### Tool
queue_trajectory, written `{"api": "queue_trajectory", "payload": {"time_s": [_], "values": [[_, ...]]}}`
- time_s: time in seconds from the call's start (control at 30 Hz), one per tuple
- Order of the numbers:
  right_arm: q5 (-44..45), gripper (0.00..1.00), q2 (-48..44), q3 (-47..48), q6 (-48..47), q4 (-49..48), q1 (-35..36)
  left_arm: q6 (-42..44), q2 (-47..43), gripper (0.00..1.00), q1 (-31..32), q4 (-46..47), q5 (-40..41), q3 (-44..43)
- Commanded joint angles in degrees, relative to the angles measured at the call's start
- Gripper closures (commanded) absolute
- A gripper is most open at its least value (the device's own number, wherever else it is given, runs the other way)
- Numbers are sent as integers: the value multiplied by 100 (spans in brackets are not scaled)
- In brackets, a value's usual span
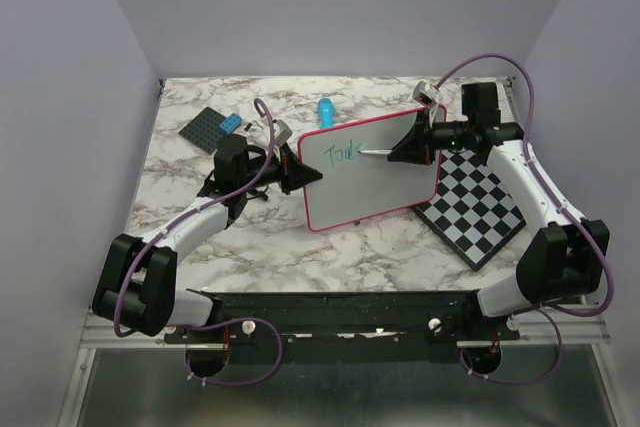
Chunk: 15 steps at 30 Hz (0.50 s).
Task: Write a sentence on the whiteboard
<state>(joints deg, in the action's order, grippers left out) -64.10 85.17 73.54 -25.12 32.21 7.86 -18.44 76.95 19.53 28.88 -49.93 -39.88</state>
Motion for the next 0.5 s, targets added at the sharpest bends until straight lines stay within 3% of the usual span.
{"api": "queue_trajectory", "payload": {"time_s": [0.0, 0.47], "values": [[152, 100, -61, 99, -80, 31, -100, 640, 75, 100, 16, -551, 423, -11], [108, 100, -18, 389, 51, -4, -144, 648, 75, 100, 16, -559, 423, -20]]}}
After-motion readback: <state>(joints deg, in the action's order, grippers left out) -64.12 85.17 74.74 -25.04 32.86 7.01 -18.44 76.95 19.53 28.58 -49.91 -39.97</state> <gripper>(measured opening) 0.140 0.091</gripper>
